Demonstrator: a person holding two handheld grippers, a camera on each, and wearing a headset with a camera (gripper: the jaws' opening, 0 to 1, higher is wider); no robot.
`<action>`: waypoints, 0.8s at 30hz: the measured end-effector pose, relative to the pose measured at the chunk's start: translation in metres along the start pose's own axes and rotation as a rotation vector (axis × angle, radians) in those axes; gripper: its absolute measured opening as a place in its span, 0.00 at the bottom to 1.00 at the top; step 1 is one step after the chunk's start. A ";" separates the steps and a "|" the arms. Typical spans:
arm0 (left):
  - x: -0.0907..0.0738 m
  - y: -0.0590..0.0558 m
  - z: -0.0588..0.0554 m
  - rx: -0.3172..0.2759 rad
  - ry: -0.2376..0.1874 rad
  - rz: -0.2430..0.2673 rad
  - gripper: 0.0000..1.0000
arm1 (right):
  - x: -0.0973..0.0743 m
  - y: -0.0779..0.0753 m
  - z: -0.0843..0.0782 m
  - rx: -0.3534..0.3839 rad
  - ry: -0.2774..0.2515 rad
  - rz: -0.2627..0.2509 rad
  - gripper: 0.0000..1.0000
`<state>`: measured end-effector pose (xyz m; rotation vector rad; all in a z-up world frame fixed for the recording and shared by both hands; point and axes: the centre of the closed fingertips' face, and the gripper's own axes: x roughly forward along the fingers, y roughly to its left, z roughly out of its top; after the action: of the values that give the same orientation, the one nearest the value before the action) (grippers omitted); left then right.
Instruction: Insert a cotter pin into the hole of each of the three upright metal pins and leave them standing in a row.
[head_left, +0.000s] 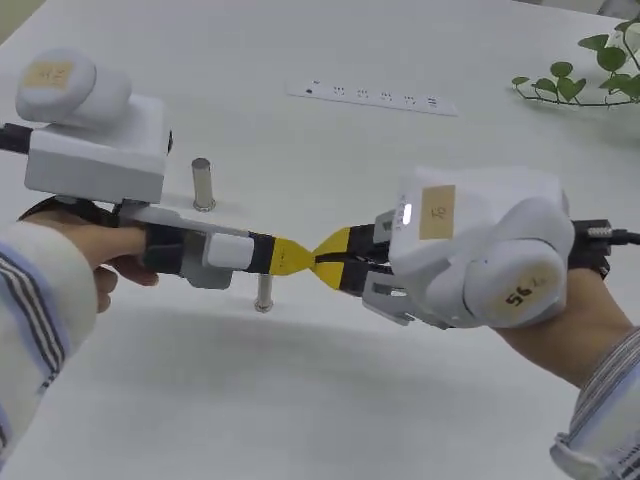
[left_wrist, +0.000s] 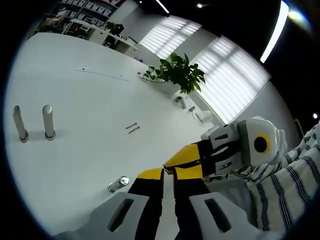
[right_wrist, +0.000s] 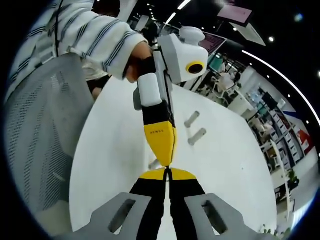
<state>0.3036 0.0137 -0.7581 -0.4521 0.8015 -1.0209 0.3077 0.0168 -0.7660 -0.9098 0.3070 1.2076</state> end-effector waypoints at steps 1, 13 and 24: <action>-0.001 0.000 0.000 0.001 -0.002 0.003 0.03 | 0.000 0.000 0.000 -0.001 0.000 0.000 0.02; -0.003 -0.002 -0.002 -0.004 0.011 -0.014 0.03 | -0.001 0.000 0.003 -0.007 -0.001 -0.003 0.02; -0.001 0.000 -0.003 0.009 0.012 0.004 0.00 | -0.002 0.002 0.002 0.000 -0.001 0.001 0.02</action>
<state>0.3007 0.0150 -0.7594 -0.4372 0.8075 -1.0242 0.3047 0.0170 -0.7641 -0.9090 0.3071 1.2092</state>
